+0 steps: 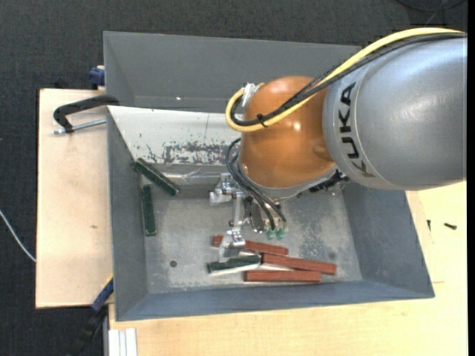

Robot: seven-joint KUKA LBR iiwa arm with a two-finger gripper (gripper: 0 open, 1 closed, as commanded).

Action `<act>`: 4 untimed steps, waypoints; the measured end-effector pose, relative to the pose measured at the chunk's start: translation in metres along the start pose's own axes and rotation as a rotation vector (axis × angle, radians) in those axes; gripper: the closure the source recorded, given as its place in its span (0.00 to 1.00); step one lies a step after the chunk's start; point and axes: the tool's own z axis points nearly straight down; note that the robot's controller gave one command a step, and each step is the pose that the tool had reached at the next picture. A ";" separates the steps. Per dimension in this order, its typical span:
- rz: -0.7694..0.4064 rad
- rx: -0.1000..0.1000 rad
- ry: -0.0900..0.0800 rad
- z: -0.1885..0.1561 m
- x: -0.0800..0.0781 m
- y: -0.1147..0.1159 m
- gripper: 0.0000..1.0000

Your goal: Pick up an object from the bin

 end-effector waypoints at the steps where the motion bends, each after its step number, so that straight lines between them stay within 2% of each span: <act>1: -0.149 0.001 0.001 0.067 -0.015 -0.023 0.00; 2: -0.186 0.000 0.005 0.114 0.000 -0.036 1.00; 3: -0.185 0.000 0.005 0.114 0.000 -0.036 1.00; 4: -0.266 0.001 0.001 -0.033 -0.018 -0.063 1.00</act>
Offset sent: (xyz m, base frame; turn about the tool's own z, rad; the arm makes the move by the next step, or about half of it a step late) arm 0.0022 -0.0366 -0.1157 -0.1863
